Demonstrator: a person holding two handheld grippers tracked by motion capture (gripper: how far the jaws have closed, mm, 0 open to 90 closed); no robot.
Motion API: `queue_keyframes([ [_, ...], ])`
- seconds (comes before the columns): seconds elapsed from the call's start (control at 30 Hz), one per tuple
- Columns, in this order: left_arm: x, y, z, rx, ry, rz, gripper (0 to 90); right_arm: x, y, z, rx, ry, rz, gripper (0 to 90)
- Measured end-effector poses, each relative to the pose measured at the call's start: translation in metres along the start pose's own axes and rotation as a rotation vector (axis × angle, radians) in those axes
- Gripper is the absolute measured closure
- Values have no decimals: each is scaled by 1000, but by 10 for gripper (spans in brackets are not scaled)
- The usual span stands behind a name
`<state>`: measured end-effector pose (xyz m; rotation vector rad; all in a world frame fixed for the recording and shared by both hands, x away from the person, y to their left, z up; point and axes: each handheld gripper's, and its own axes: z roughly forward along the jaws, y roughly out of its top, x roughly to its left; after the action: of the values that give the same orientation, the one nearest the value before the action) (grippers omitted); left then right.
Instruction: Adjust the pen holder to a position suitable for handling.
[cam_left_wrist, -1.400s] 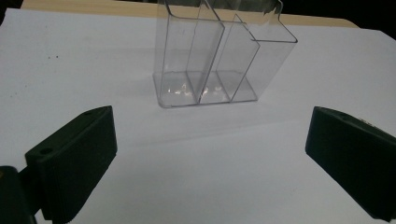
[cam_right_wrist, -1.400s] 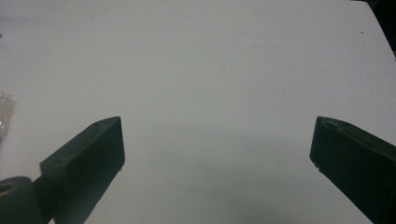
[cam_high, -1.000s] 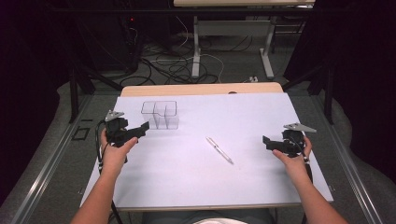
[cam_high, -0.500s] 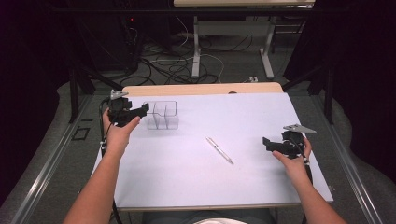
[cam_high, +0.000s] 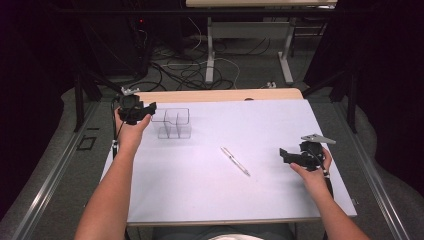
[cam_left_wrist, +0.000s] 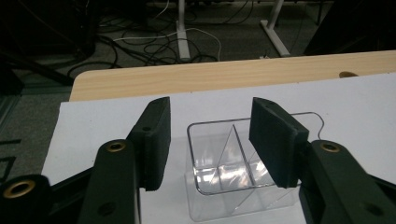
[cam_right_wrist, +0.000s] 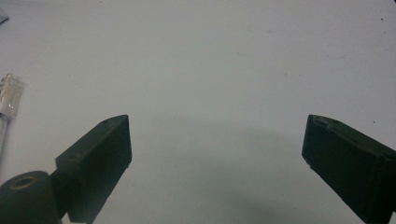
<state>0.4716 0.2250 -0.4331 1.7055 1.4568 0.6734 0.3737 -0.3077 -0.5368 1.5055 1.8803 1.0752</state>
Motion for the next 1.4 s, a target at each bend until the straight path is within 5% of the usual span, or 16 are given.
queue_keyframes([
  [0.27, 12, -2, 15, 83, 44, -55, 643, 0, -1, 0, 5, 6, 8, 89],
  [0.77, 15, -10, 34, 221, 58, -41, 892, 2, -2, 2, 11, 13, 3, 102],
  [1.13, 10, -16, 43, 269, 68, 2, 900, 2, -3, 2, 20, 18, 9, 112],
  [1.4, 12, -20, 42, 249, 47, -19, 900, 3, -3, 3, 19, 19, -6, 122],
])
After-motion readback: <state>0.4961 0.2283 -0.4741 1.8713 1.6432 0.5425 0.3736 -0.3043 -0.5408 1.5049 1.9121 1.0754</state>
